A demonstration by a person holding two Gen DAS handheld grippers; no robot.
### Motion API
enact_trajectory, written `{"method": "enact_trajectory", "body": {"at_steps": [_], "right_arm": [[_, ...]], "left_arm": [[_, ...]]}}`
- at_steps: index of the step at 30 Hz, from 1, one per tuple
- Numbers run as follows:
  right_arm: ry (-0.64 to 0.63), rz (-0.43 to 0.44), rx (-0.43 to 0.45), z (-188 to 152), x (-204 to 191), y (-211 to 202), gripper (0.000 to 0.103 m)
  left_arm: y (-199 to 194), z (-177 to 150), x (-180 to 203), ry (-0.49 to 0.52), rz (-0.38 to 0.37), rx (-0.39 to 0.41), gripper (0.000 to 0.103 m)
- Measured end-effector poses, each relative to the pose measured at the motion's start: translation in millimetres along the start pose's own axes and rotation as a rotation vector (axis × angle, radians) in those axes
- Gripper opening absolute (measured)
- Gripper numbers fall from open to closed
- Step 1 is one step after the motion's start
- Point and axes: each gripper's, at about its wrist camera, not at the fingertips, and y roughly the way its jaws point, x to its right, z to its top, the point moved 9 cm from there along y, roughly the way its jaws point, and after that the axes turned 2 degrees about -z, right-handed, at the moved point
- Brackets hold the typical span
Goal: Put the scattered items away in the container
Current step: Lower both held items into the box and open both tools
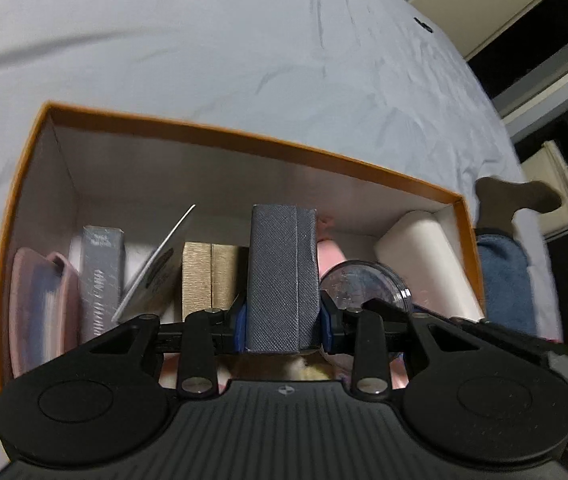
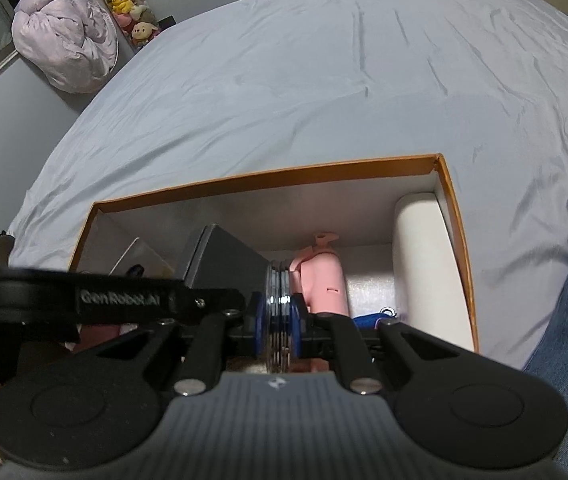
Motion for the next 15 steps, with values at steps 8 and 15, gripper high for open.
{"method": "enact_trajectory", "body": {"at_steps": [8,15], "right_arm": [[0.028,0.015,0.002,0.2,-1.4,7.8,0.014],[0.059,0.04,-0.001,-3.3,1.9,8.1,0.014]], "left_arm": [[-6.1,1.0,3.0,0.073,0.063,0.023,0.038],[-6.9,-3.4,-2.7,0.031,0.006,-0.009,0.039]]}}
